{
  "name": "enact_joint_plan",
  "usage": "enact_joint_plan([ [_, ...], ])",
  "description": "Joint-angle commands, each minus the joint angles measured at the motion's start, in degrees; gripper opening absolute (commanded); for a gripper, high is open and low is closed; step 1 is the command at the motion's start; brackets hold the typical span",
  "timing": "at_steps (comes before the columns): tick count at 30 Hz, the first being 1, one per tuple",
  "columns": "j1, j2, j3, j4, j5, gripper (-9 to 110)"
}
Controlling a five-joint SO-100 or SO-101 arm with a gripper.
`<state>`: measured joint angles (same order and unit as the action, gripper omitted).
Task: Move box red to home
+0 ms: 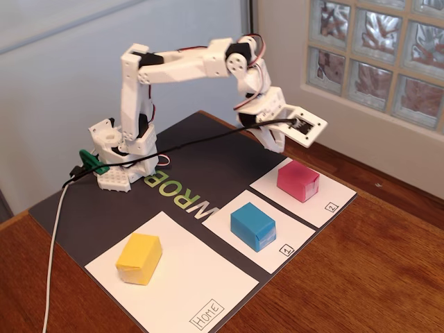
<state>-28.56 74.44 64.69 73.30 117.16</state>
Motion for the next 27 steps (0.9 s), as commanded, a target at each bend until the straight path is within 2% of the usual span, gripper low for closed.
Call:
enact_joint_plan([
  [1,-1.5,-2.2,-7.4,-0.9,0.2,0],
  [14,-2.5,-13.7,-18.8,0.4,0.0,0],
  [22,-3.6,-21.1,-34.6,7.6,-0.8,0],
  [27,-4.1,-21.9,-36.2,8.4,-0.4,0],
])
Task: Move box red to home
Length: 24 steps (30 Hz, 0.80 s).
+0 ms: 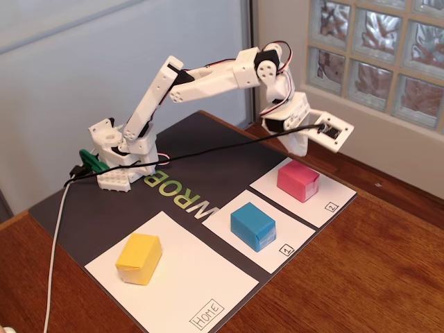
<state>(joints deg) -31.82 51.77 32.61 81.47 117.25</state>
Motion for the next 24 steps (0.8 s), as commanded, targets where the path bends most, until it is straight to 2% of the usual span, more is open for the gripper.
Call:
enact_joint_plan([
  [1,-0.9,0.8,-4.2,0.4,-0.5,0],
  [12,-1.0,0.3,-4.3,1.4,-0.3,0],
  [24,-2.2,-2.9,-4.3,4.4,4.9,0],
])
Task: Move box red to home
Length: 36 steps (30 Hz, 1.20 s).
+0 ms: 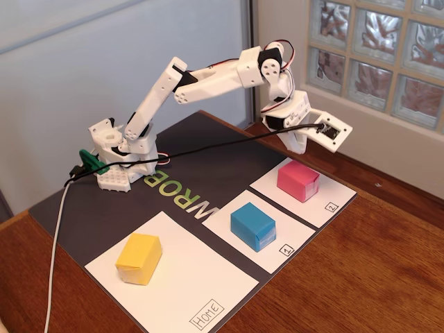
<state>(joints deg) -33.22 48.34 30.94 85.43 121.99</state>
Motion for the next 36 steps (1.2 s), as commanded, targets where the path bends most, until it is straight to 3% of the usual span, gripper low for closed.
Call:
enact_joint_plan([
  [1,-0.9,0.3,-2.6,0.5,0.0,0],
  [6,-0.9,-0.4,-2.6,0.6,-1.1,1],
  [19,-1.1,-1.8,-2.7,0.4,-2.6,38],
  [36,-2.7,-9.8,-12.6,1.2,-0.7,38],
])
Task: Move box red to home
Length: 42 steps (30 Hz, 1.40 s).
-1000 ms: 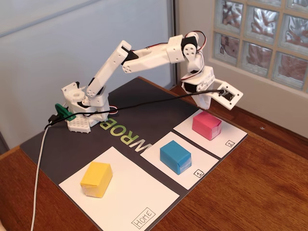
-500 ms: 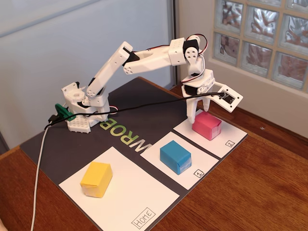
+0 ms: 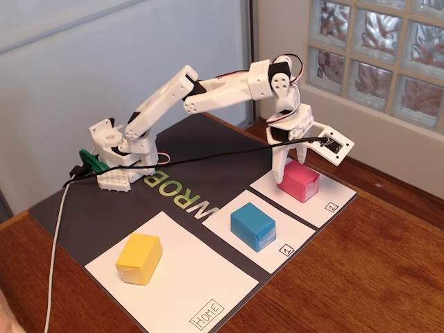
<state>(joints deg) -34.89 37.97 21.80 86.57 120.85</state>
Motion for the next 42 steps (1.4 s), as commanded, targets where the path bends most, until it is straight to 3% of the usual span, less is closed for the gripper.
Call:
enact_joint_plan([
  [1,-1.2,0.3,-3.5,0.1,0.7,38],
  [42,-1.1,-11.1,-12.9,1.1,1.1,38],
])
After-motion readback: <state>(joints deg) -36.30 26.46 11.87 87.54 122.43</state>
